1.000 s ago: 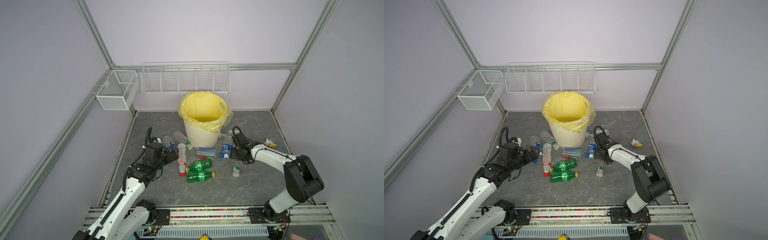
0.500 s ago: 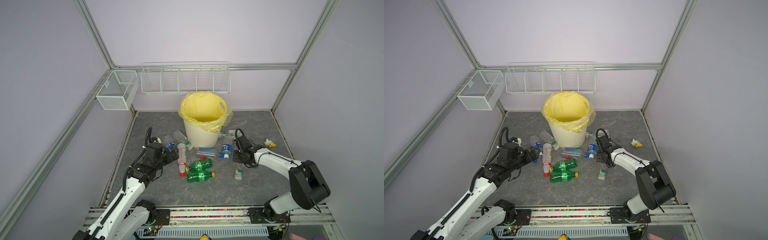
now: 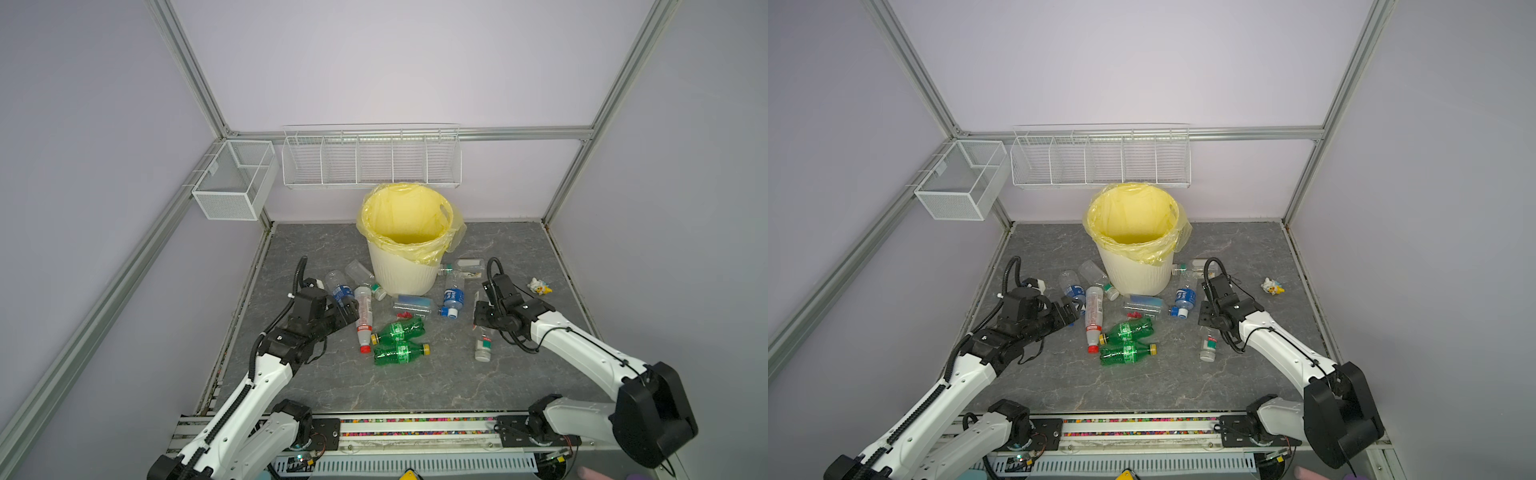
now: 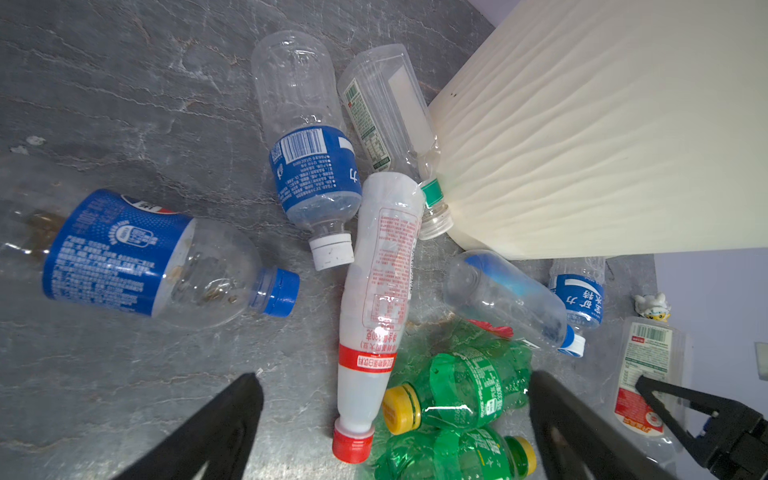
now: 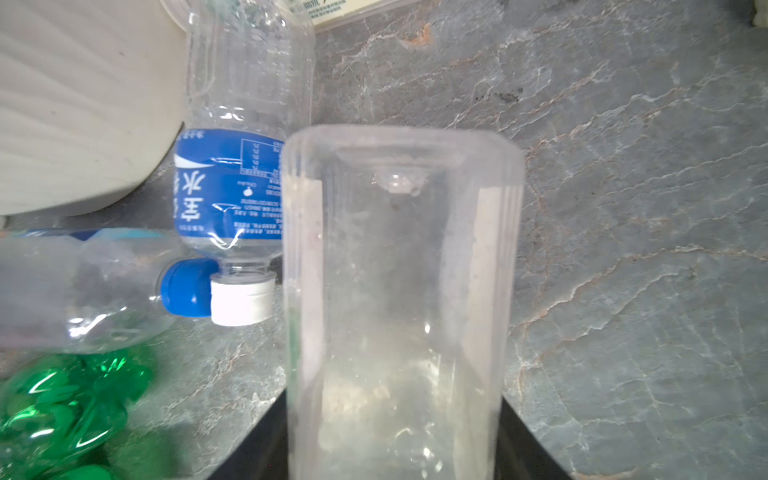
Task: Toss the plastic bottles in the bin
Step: 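Lift the clear bottle with the right gripper up over the bin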
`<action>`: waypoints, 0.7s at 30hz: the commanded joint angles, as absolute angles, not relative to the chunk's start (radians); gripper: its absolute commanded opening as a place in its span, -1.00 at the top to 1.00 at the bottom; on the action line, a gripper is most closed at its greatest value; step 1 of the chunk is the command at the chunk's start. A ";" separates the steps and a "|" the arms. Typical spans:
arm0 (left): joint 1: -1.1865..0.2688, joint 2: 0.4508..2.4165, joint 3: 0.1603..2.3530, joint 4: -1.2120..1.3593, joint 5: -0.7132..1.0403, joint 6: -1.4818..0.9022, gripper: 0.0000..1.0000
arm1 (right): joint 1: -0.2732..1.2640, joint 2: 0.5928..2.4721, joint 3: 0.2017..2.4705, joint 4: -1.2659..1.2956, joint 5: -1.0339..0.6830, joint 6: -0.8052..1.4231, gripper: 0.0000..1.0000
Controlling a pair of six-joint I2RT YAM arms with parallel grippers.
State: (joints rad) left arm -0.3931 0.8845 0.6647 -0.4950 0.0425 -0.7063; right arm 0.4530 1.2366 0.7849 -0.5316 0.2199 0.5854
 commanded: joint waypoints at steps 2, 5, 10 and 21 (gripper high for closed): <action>-0.393 0.874 0.649 -0.486 0.038 -0.715 -1.00 | 0.449 1.172 0.765 -0.575 0.215 0.566 -0.16; -0.393 0.864 0.651 -0.508 0.005 -0.700 -0.99 | 0.449 1.127 0.769 -0.589 0.217 0.563 -0.15; -0.393 0.844 0.653 -0.515 -0.002 -0.695 -0.99 | 0.449 1.051 0.775 -0.610 0.196 0.560 -0.14; -0.393 0.870 0.640 -0.495 0.018 -0.711 -0.99 | 0.449 0.878 0.818 -0.621 0.134 0.536 -0.07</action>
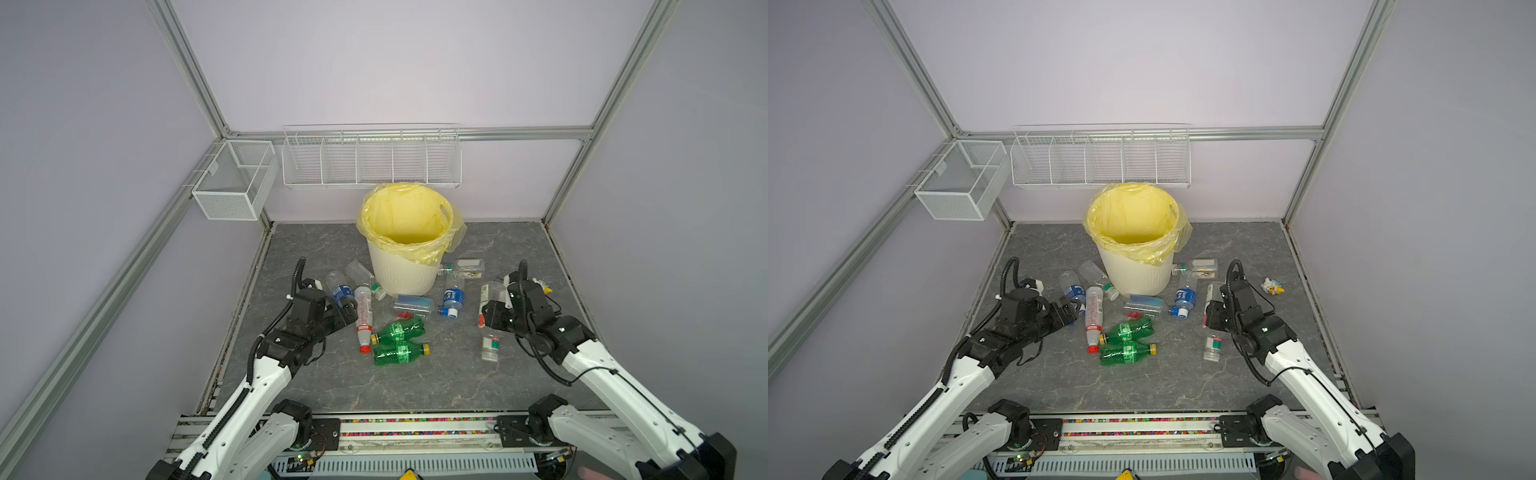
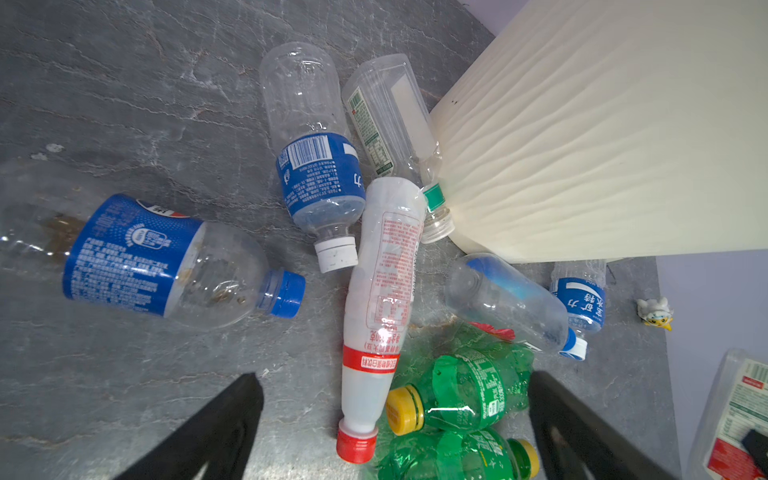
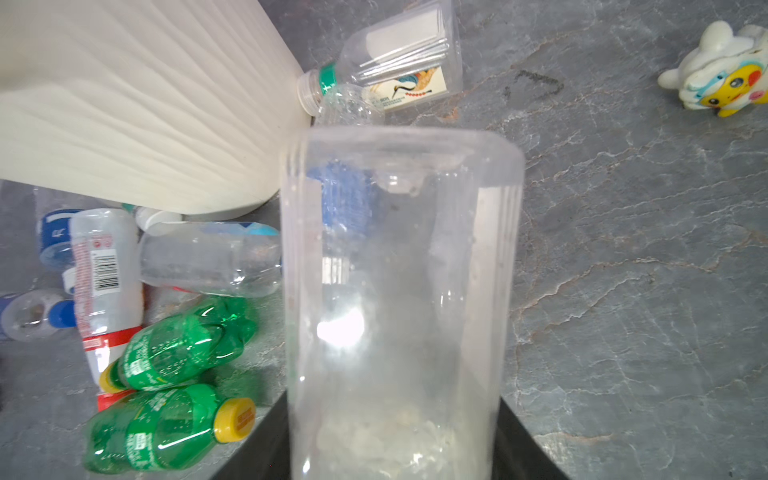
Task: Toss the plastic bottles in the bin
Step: 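Lift the clear bottle with the right gripper up over the bin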
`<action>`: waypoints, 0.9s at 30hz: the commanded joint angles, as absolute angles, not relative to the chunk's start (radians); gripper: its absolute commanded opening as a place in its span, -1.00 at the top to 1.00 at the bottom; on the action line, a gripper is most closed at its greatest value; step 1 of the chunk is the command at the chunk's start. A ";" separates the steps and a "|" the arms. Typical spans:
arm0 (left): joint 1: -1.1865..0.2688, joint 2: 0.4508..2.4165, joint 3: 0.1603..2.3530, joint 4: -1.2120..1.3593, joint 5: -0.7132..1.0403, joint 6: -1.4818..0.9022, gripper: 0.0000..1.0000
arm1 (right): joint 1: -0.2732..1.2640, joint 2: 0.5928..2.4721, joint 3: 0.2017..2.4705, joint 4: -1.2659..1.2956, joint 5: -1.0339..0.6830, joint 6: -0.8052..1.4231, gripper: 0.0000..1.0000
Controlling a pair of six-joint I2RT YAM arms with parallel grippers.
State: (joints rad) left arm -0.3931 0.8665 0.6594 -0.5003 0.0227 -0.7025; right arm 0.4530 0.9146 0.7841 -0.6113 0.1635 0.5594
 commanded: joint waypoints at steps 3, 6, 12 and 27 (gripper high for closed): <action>-0.393 0.865 0.632 -0.485 0.019 -0.718 -0.99 | 0.448 0.847 0.849 -0.640 0.132 0.521 -0.07; -0.393 0.866 0.635 -0.482 0.019 -0.719 -0.99 | 0.449 0.820 0.873 -0.652 0.130 0.510 -0.08; -0.393 0.874 0.637 -0.479 0.026 -0.720 -0.99 | 0.449 0.790 0.932 -0.655 0.120 0.500 -0.08; -0.393 0.882 0.629 -0.467 0.041 -0.723 -0.99 | 0.450 0.812 1.045 -0.639 0.096 0.463 -0.07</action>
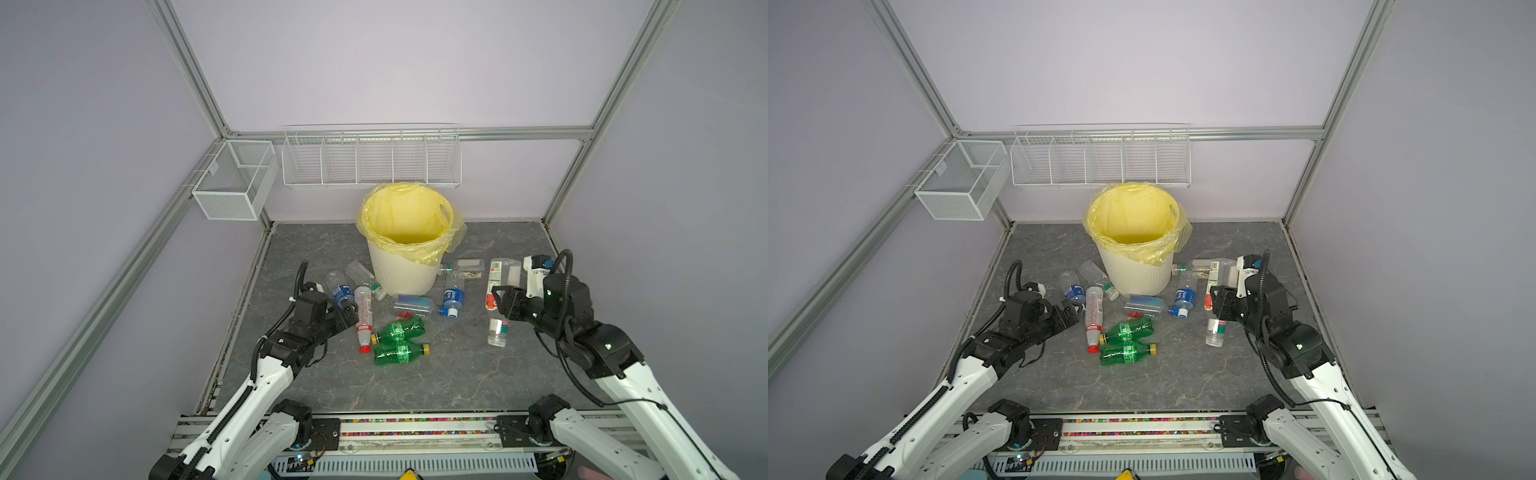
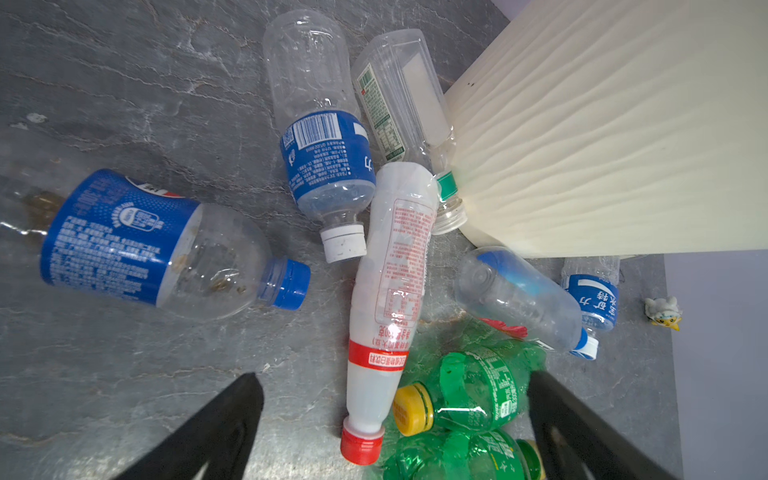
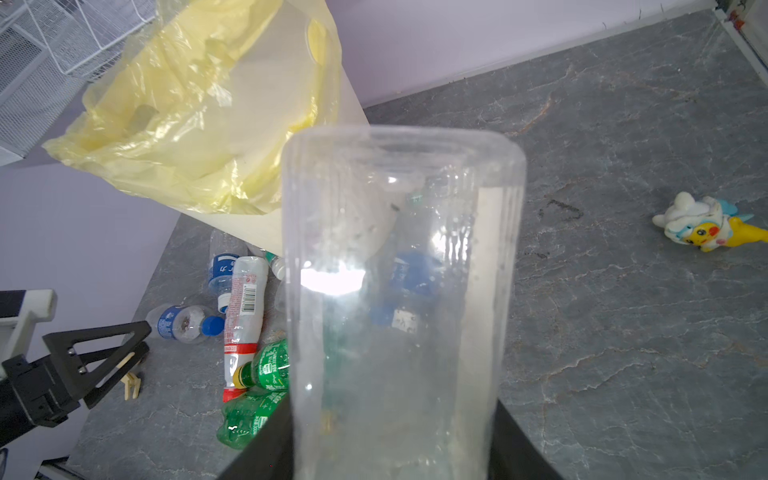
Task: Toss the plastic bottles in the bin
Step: 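Lift the clear bottle with the right gripper up over the bin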
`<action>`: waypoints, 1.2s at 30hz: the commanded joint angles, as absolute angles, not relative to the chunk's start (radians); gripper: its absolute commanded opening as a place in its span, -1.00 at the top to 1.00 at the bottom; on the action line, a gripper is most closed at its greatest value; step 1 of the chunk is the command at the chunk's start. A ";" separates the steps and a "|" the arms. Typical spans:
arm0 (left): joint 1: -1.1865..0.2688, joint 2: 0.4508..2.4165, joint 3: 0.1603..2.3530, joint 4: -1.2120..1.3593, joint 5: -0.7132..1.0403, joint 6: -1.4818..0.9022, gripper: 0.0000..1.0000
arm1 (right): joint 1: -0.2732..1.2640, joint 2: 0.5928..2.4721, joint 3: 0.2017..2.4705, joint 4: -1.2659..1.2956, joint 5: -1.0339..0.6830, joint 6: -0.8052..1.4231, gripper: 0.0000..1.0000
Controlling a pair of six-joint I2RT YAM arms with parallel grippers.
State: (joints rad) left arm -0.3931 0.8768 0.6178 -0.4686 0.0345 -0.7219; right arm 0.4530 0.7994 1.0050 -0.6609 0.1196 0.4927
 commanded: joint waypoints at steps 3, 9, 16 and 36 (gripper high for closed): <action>-0.393 0.881 0.633 -0.473 0.035 -0.719 -0.99 | 0.448 0.835 1.083 -0.633 0.089 0.448 -0.07; -0.394 0.872 0.623 -0.470 0.043 -0.737 -0.99 | 0.448 0.881 1.163 -0.630 0.068 0.426 -0.07; -0.393 0.850 0.626 -0.484 0.042 -0.735 -0.99 | 0.449 0.910 1.219 -0.609 0.039 0.419 -0.07; -0.393 0.854 0.621 -0.480 0.044 -0.729 -0.99 | 0.451 0.933 1.265 -0.595 -0.001 0.428 -0.09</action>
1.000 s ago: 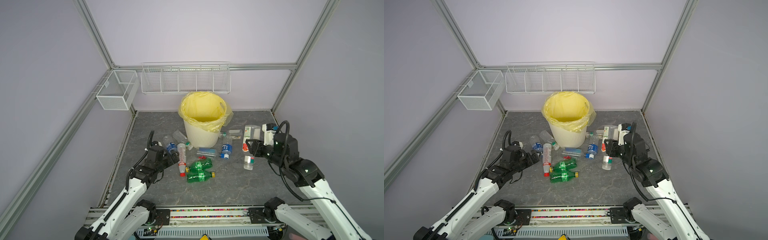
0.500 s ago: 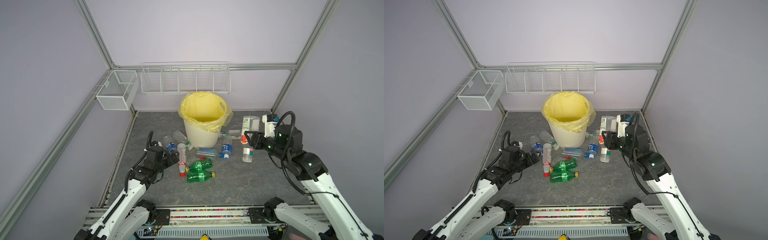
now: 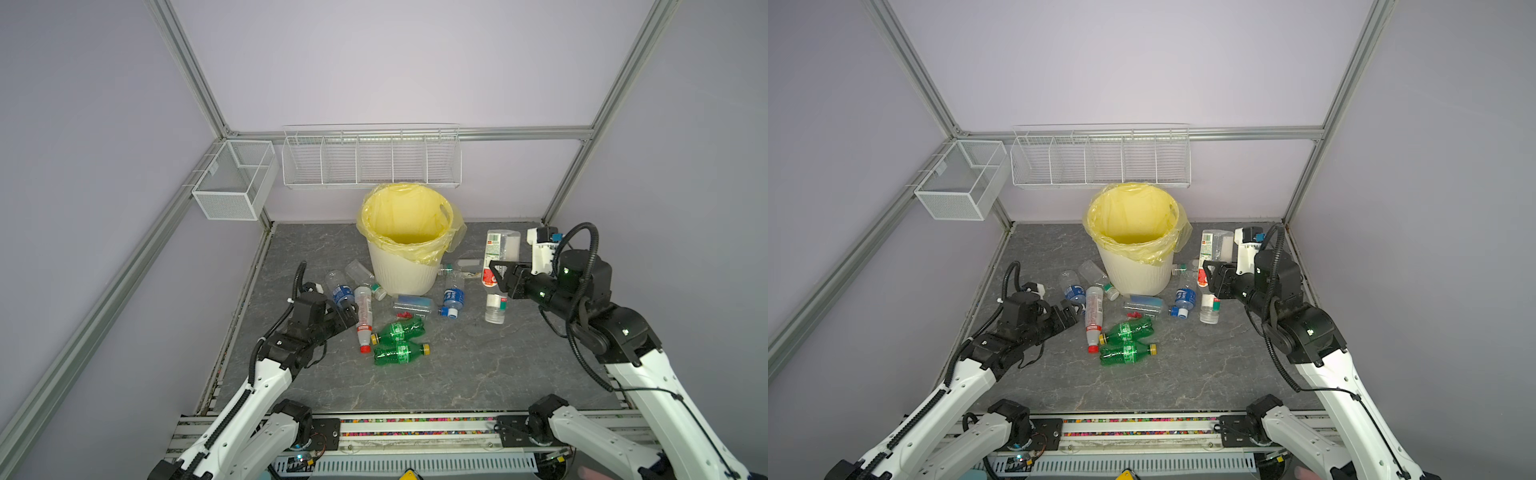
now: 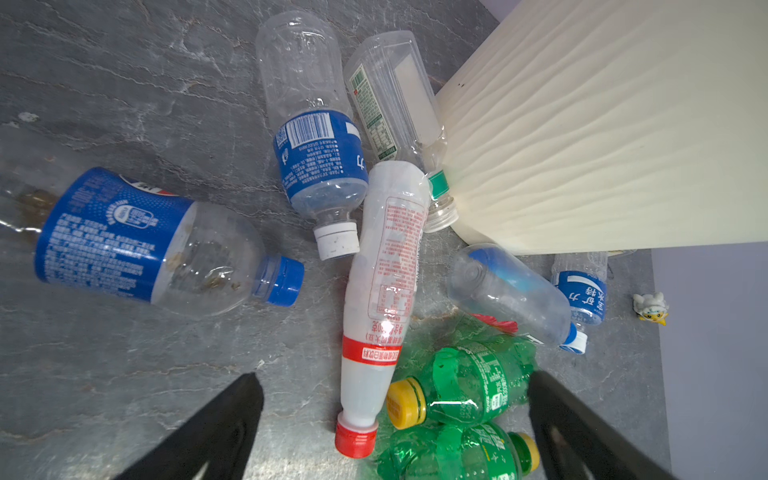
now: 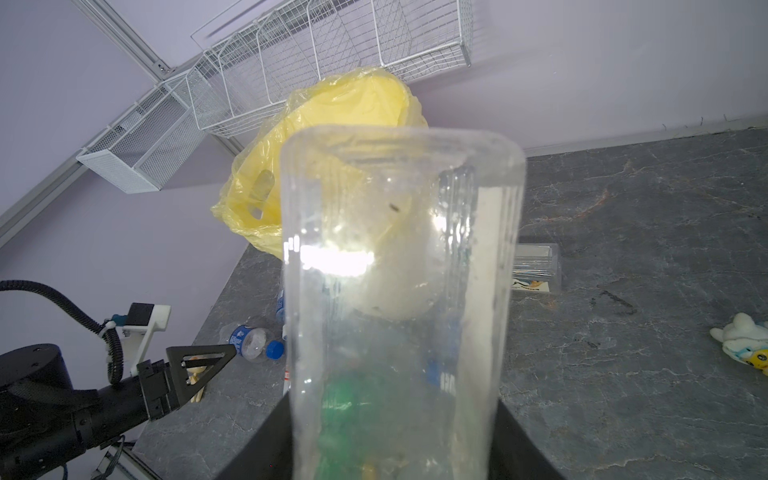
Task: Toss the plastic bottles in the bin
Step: 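Lift the clear bottle with the right gripper up over the bin, then open the right gripper to drop the bottle into the bin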
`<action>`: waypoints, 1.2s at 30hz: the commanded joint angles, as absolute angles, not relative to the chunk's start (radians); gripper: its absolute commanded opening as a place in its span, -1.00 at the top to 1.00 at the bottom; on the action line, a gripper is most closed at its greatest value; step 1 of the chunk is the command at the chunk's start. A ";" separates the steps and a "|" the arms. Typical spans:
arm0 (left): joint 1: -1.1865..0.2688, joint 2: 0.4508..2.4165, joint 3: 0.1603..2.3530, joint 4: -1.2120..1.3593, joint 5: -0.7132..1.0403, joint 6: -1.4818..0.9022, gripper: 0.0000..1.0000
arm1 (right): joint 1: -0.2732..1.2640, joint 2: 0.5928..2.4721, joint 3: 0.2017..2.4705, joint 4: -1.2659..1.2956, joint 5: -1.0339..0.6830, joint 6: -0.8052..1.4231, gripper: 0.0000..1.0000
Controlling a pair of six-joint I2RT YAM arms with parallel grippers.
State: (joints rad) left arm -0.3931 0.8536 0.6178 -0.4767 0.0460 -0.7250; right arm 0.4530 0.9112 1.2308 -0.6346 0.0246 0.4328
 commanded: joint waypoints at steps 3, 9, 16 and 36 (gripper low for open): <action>-0.393 0.853 0.619 -0.481 0.044 -0.730 -0.99 | 0.451 1.002 1.324 -0.557 -0.039 0.434 -0.08; -0.393 0.850 0.609 -0.480 0.050 -0.742 -0.99 | 0.457 1.218 1.489 -0.408 -0.090 0.447 -0.08; -0.393 0.856 0.618 -0.467 0.066 -0.769 -0.99 | 0.459 1.603 1.799 -0.199 -0.139 0.481 -0.15; -0.393 0.799 0.640 -0.497 0.040 -0.778 -0.99 | 0.465 1.440 1.710 -0.307 -0.265 0.423 -0.76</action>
